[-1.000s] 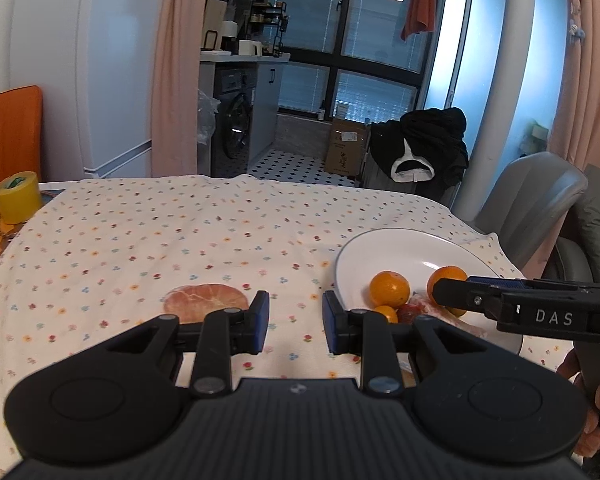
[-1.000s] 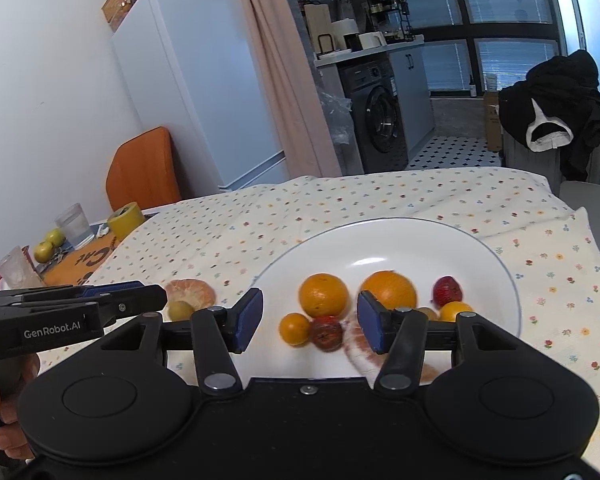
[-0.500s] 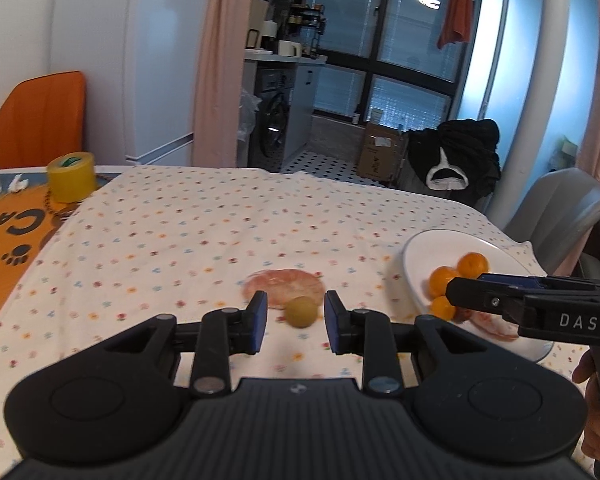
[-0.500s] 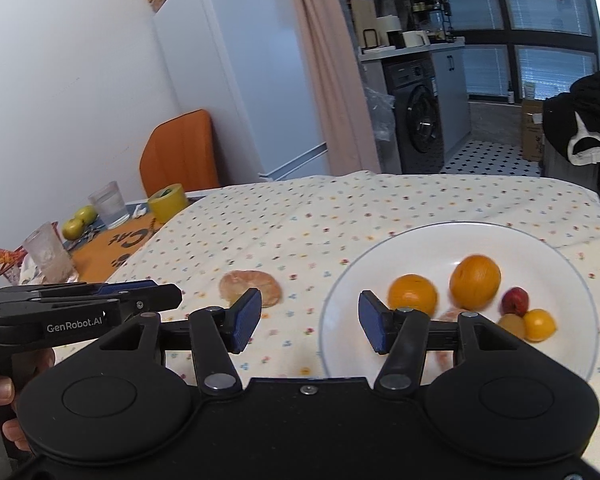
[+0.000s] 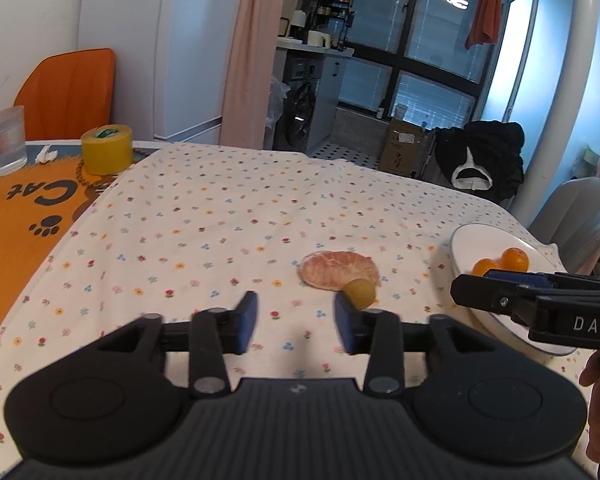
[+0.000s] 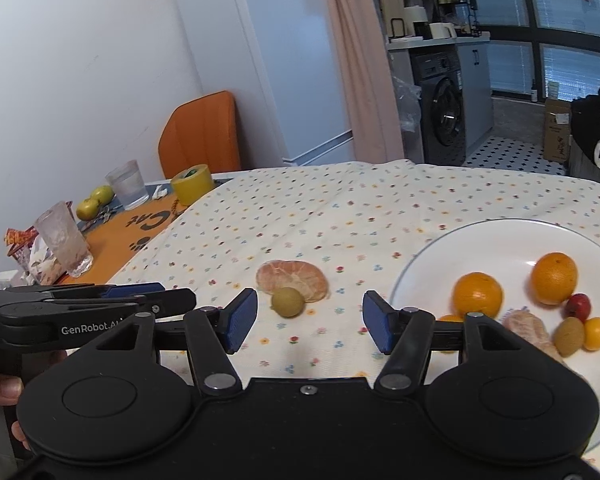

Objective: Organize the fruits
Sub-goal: 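Withdraw both grippers toward the last green fruit and pomelo segment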

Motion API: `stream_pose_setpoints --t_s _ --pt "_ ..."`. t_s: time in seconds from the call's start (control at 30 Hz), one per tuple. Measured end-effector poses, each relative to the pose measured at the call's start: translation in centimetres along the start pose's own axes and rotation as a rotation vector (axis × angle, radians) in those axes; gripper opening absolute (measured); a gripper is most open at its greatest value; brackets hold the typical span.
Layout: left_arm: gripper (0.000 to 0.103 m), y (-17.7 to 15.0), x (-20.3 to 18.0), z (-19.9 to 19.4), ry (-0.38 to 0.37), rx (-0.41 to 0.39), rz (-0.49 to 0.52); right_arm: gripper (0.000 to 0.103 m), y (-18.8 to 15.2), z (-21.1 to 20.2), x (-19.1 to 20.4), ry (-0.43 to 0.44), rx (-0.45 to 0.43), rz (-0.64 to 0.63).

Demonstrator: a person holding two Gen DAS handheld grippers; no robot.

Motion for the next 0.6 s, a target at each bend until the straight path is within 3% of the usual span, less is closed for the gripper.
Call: stream_pose_setpoints --t_s 0.07,0.17,0.6 --pt "0.067 -0.1 0.5 0.0 0.013 -0.002 -0.012 0.066 0.1 0.3 0.5 -0.004 -0.001 -0.003" --pt "0.08 -0.1 1.3 0.0 0.027 -0.003 -0.035 0.075 0.3 0.8 1.0 -0.004 -0.002 -0.011" --pt "0.09 0.0 4.4 0.7 0.069 0.007 -0.105 0.075 1.4 4.9 3.1 -0.017 0.066 -0.064"
Point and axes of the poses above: each gripper's, at about its wrist camera, not at the fingertips, and z roughly the way its jaws point, x to its left, y to its top, the point moved 4 cm from there along z, roughly the way its jaws point, and after that the axes turned 12 degrees about x, right-handed, at the moved point
